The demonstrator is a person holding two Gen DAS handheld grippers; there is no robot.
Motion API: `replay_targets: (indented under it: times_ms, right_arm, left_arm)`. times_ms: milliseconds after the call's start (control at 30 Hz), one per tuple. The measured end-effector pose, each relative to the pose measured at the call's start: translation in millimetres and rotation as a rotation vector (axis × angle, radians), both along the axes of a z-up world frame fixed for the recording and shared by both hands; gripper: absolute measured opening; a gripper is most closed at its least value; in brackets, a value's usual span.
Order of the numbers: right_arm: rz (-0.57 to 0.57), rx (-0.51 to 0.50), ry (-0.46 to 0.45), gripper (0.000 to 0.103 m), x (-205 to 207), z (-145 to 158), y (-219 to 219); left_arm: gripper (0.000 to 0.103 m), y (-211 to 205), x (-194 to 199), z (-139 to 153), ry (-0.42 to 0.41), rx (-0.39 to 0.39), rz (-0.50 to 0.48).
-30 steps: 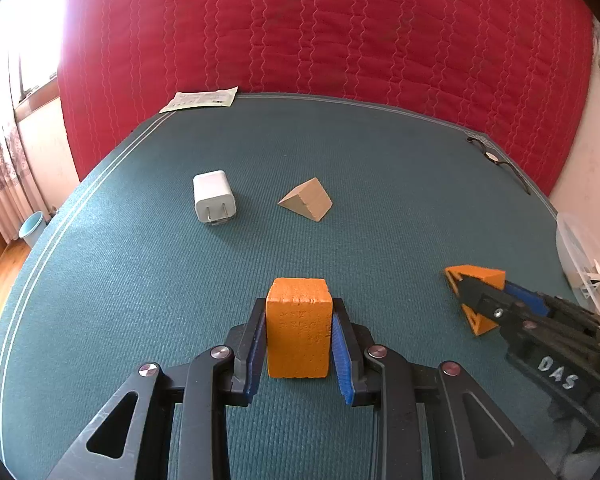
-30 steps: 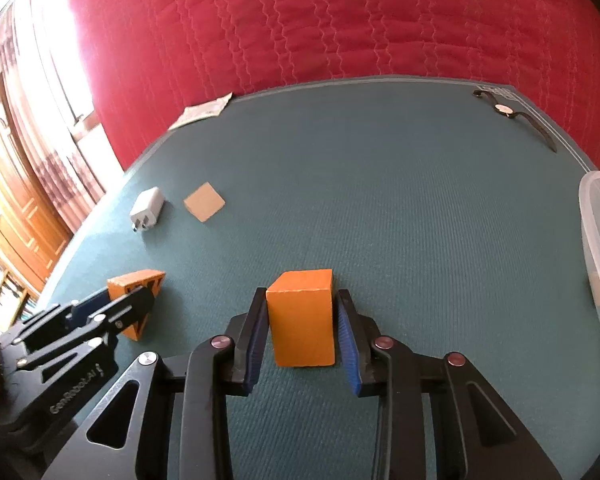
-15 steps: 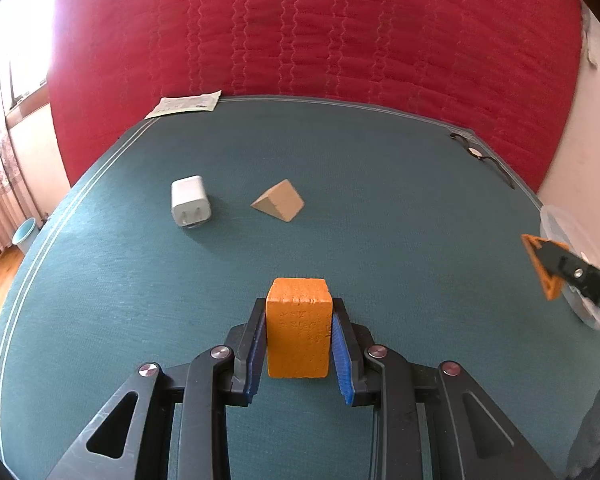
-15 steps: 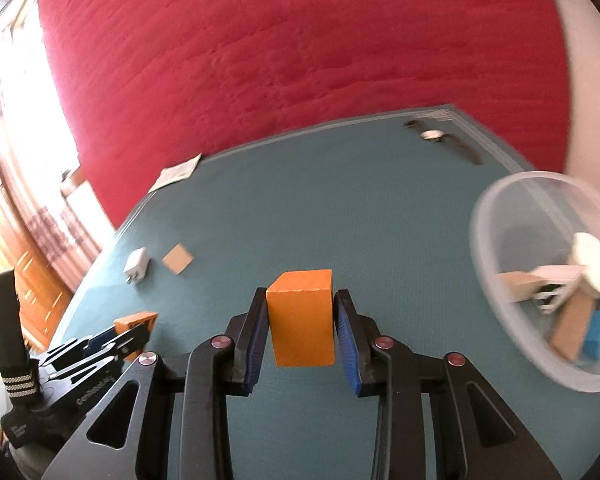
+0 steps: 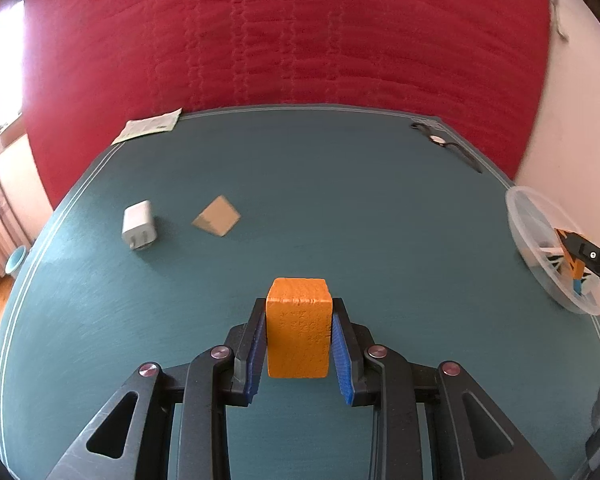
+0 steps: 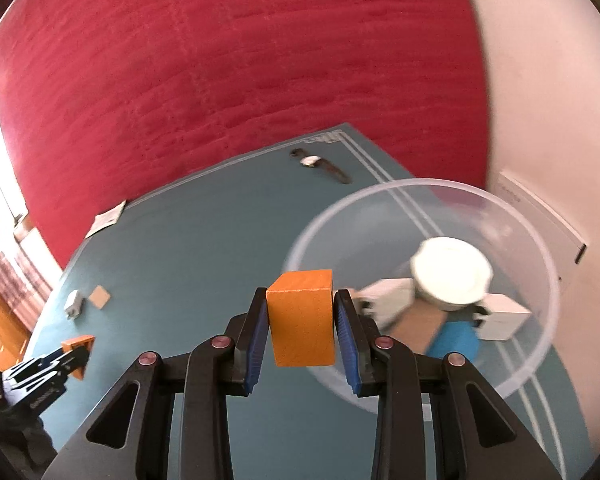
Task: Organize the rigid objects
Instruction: 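Carry both orange blocks over to the clear bowl, then lower both orange blocks into the bowl and open both grippers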
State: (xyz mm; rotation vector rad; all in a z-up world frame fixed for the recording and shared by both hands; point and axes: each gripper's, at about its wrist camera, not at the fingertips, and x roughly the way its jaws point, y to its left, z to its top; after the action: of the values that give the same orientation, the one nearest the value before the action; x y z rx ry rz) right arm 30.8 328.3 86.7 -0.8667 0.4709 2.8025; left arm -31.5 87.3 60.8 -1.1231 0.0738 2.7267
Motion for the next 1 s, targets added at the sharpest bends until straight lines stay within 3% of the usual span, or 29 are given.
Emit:
replay_targets:
  times_ms: [633, 1000]
  right_arm:
    - [-0.086, -0.045, 0.026, 0.036, 18, -8, 55]
    - [-0.140, -0.063, 0.041, 0.036, 34, -6, 77]
  left_arm:
    - [0.031, 69, 6, 16, 0.027, -0.041, -0.129]
    - [0.031, 126, 9, 30, 0.031, -0.009, -0.285]
